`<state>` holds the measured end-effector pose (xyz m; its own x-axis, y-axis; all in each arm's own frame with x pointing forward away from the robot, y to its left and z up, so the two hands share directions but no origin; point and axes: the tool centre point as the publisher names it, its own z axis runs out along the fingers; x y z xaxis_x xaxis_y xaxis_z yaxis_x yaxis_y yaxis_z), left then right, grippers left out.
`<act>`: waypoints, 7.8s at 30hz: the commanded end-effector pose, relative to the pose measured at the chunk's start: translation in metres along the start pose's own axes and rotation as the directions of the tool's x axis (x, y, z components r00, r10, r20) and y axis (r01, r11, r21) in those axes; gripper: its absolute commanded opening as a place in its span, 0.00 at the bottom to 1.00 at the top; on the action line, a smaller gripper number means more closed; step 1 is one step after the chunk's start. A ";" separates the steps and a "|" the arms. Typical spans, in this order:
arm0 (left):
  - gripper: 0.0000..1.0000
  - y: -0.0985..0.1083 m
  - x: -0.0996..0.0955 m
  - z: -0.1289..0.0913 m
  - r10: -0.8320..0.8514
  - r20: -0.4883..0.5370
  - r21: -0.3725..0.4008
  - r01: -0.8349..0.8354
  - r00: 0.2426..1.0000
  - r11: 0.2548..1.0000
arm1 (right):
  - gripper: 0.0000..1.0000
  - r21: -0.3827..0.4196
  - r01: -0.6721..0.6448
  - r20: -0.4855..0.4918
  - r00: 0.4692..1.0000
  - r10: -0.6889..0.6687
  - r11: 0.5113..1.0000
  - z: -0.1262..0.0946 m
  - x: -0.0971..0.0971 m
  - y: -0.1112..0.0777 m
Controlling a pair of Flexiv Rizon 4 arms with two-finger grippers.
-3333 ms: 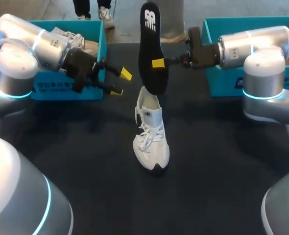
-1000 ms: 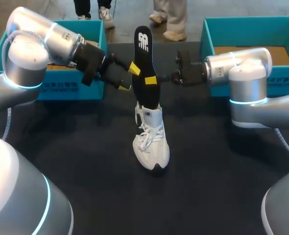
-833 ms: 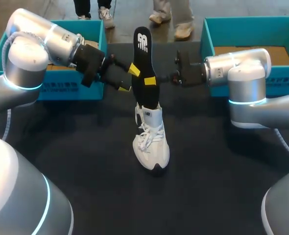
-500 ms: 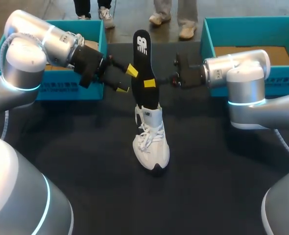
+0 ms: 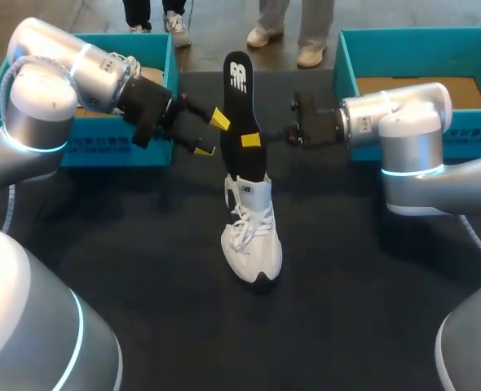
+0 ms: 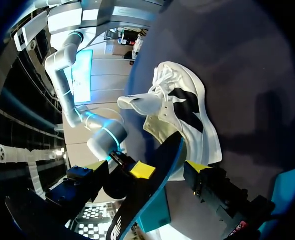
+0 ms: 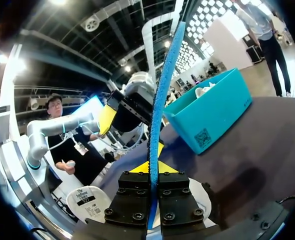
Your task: Take the shoe out of the shoebox, open the shoe tongue, remove and reinsert the insole, then place the shoe into the shoebox
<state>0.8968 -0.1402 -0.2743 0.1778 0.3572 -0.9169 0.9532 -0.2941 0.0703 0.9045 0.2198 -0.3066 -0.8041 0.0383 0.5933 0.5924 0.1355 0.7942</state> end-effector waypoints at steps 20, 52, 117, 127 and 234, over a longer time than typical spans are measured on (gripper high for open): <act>1.00 0.001 0.003 0.000 -0.007 0.000 0.001 0.007 1.000 1.000 | 0.00 0.036 0.014 0.008 1.000 -0.014 0.999 0.006 0.000 -0.028; 1.00 0.004 0.009 -0.002 -0.015 0.000 0.014 0.015 1.000 1.000 | 0.00 0.012 0.010 -0.035 0.999 -0.010 1.000 0.006 0.015 -0.055; 1.00 0.004 0.012 -0.002 -0.017 0.000 0.013 0.017 1.000 1.000 | 0.00 0.187 -0.080 -0.061 0.994 0.093 0.979 0.014 0.016 -0.063; 1.00 0.002 0.014 -0.002 -0.020 0.003 0.013 0.020 1.000 1.000 | 0.01 0.188 -0.105 -0.054 0.992 0.117 0.977 0.016 0.020 -0.071; 1.00 -0.011 0.013 -0.005 -0.008 0.009 0.001 0.008 1.000 1.000 | 0.26 0.376 -0.065 -0.006 0.997 0.073 0.924 0.008 0.017 -0.035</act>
<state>0.8918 -0.1288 -0.2858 0.1654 0.3487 -0.9225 0.9540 -0.2938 0.0600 0.8665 0.2231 -0.3255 -0.7593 0.0445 0.6492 0.5836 0.4879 0.6491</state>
